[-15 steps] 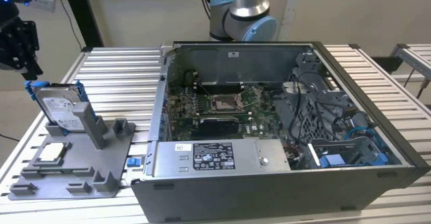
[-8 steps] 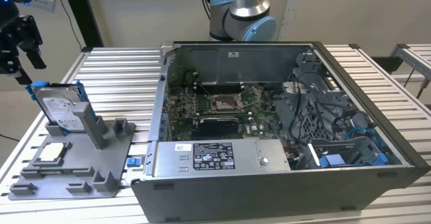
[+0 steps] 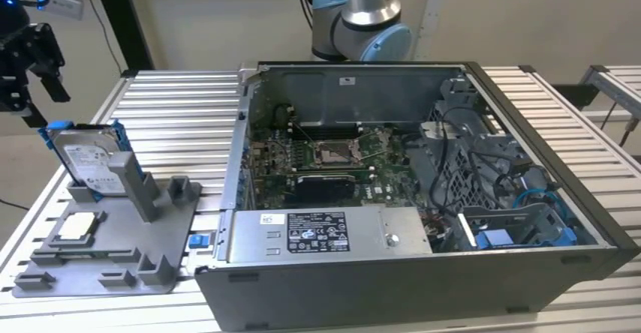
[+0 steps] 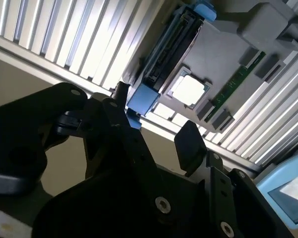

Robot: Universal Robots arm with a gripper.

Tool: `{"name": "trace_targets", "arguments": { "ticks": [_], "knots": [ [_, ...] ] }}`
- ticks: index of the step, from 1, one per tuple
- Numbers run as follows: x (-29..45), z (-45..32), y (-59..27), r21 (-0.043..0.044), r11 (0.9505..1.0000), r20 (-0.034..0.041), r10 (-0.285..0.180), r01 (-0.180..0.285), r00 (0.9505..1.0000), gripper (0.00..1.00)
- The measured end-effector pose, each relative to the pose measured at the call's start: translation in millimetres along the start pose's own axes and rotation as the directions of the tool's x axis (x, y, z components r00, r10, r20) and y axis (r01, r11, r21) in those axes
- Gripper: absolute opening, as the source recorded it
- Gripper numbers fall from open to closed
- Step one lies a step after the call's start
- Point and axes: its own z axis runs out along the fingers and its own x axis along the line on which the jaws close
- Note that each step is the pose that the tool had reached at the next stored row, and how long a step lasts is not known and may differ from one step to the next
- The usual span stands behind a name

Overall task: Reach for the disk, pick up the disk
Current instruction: 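Pick up the disk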

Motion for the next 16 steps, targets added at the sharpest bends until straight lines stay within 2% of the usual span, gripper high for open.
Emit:
{"name": "trace_targets", "arguments": {
  "ticks": [7, 16],
  "knots": [
    [-0.7, 10.6, 0.1, 0.0002, 0.9999, -0.0001, 0.015, -0.015, 0.9999, 1.00],
    [-1.2, 19.2, 0.2, 0.0004, 0.9995, -0.0002, 0.031, -0.031, 0.9995, 1.00]
  ]
}}
